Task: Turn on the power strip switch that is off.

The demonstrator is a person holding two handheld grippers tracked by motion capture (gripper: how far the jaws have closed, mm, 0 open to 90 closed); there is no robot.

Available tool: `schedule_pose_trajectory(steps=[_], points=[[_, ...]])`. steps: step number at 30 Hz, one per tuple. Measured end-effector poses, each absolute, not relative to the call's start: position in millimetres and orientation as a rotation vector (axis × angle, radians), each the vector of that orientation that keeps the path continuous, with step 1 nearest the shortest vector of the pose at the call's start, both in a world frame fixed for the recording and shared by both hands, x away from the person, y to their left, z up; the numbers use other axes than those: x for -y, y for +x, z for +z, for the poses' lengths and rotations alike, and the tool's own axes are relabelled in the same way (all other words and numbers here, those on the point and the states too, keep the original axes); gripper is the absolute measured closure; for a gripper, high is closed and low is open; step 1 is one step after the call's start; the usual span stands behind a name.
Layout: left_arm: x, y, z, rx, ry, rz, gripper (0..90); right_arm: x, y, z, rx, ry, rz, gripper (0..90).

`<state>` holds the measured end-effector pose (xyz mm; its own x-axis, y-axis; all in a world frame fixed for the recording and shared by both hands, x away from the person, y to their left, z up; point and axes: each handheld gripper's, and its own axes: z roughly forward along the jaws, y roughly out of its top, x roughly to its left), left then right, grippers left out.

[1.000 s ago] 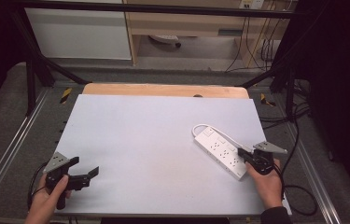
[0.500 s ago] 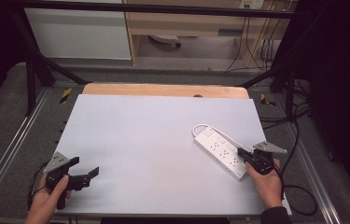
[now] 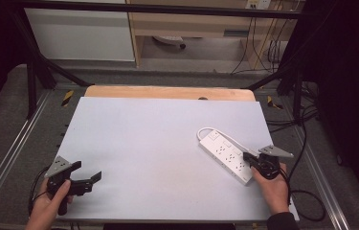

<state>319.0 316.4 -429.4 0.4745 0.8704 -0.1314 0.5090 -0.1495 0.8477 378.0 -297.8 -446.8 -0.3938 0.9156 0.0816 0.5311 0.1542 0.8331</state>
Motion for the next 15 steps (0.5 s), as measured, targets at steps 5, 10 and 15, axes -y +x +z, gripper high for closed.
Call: schedule_pose_trajectory(steps=[5, 10, 15], points=[[-316.5, 319.0, -429.4, -1.167, 1.807, 0.496, 6.5, 297.8, 378.0, -446.8, -1.990, 1.373, 1.144, 90.0], [-316.7, 319.1, -429.3, -1.167, 1.806, 0.496, 6.5, 297.9, 378.2, -446.8, -1.990, 1.373, 1.146, 90.0], [-316.6, 319.1, -429.4, -1.167, 1.804, 0.498, 6.5, 298.0, 378.5, -446.9, -1.990, 1.374, 1.148, 90.0]])
